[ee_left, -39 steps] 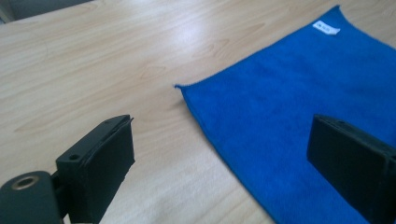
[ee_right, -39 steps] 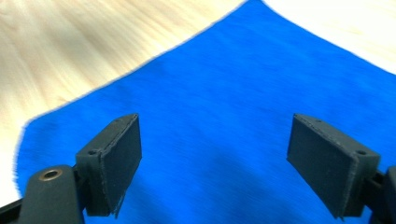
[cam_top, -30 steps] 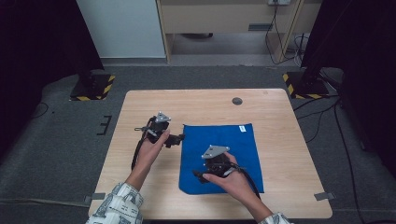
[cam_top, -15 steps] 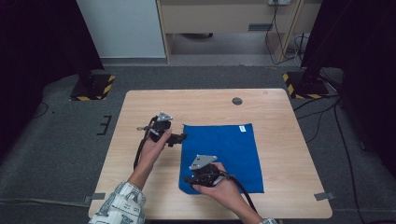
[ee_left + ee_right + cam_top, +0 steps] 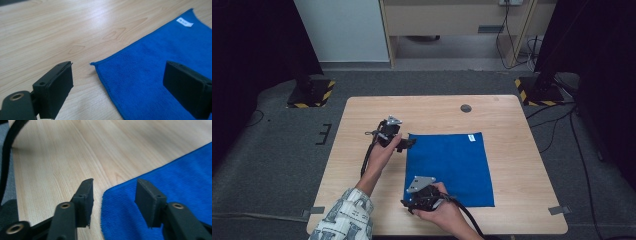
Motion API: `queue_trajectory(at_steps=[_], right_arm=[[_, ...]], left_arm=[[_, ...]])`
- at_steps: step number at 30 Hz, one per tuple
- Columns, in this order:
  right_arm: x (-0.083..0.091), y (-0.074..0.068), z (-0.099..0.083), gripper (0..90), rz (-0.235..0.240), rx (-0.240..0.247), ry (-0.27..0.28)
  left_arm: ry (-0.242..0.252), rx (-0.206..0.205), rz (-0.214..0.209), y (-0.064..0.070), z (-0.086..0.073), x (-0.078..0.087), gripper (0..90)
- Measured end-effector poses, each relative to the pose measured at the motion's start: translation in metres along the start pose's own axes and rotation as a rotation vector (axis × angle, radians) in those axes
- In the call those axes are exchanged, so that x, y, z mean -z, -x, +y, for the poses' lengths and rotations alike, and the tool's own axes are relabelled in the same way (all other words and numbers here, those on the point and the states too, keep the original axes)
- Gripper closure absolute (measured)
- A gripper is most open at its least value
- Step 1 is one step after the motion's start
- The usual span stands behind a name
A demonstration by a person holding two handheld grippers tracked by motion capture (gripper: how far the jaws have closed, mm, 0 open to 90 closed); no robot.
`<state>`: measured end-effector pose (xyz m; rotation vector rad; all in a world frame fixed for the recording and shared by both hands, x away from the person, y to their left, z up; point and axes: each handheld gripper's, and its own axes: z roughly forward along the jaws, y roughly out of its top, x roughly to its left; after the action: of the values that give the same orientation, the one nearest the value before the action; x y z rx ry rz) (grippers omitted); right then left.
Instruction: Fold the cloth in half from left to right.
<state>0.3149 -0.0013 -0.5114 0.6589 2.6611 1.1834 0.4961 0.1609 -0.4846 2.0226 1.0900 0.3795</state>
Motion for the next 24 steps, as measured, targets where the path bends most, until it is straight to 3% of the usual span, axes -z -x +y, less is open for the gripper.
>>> queue_trajectory(at_steps=[4, 8, 11, 12, 14, 18, 24], right_arm=[[-0.006, -0.004, -0.002, 45.7, -0.014, 0.010, -0.016], [-0.010, -0.005, -0.006, 49.4, -0.046, 0.020, -0.042], [-0.012, -0.006, -0.008, 56.6, -0.051, 0.031, -0.062], [-0.012, -0.006, -0.009, 65.2, -0.046, 0.027, -0.044], [-0.011, -0.004, -0.009, 73.9, -0.051, 0.027, -0.046], [-0.010, 0.000, -0.012, 82.8, -0.052, 0.007, -0.030], [-0.008, 0.000, -0.013, 83.8, -0.045, 0.001, -0.028]], left_arm=[[-0.016, -0.011, 0.002, 0.002, 0.003, -0.008, 9.0], [-0.001, -0.010, 0.041, -0.005, 0.001, -0.021, 13.5], [-0.007, -0.007, 0.063, -0.010, -0.002, -0.027, 19.7], [-0.015, -0.013, 0.080, -0.015, -0.005, -0.033, 23.0], [-0.027, -0.015, 0.099, -0.019, -0.007, -0.039, 28.8], [-0.051, -0.012, 0.092, -0.024, -0.006, -0.046, 38.6], [-0.063, -0.021, 0.075, -0.020, -0.003, -0.055, 50.3]])
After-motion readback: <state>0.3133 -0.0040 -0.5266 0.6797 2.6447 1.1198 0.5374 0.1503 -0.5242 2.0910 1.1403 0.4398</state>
